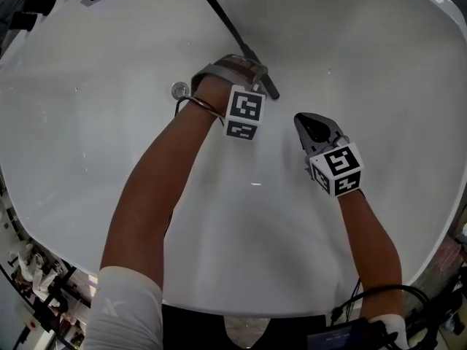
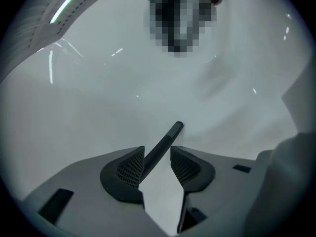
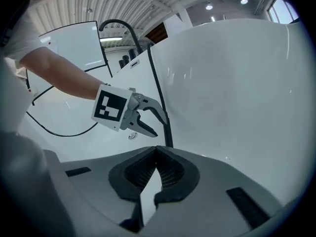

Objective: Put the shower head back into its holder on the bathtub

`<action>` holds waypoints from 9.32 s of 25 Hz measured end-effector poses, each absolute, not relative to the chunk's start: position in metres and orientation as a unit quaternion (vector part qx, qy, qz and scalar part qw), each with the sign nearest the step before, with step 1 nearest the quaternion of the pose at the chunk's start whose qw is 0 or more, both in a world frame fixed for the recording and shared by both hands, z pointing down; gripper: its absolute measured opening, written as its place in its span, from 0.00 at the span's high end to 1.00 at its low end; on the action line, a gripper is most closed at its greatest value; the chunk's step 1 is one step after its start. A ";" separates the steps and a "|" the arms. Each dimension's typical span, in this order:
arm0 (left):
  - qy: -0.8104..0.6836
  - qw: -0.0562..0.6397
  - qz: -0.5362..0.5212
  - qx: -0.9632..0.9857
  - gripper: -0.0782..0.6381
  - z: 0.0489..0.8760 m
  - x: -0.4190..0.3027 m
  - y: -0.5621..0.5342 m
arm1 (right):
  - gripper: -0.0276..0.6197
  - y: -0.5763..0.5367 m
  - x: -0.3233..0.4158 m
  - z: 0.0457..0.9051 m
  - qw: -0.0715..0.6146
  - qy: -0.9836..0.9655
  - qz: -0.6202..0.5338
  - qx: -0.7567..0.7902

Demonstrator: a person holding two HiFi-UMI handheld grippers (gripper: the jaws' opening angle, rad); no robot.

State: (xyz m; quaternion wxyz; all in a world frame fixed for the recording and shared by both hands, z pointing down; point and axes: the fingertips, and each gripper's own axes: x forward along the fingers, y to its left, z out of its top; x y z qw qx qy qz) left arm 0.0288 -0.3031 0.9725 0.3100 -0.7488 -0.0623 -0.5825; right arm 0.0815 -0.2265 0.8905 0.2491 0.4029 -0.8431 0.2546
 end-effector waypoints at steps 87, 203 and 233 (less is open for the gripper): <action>0.450 0.022 -0.071 -0.890 0.71 0.195 -0.080 -0.287 | 0.95 -0.134 0.078 0.363 0.004 -0.834 0.258 0.488; 0.518 -0.107 -0.052 -0.847 0.68 0.479 -0.074 -0.464 | 0.95 -0.199 0.059 0.503 0.035 -0.784 0.301 0.542; 0.388 -0.057 -0.058 -0.918 0.87 0.171 -0.207 -0.147 | 0.95 -0.027 -0.017 0.230 0.000 -0.771 0.199 0.605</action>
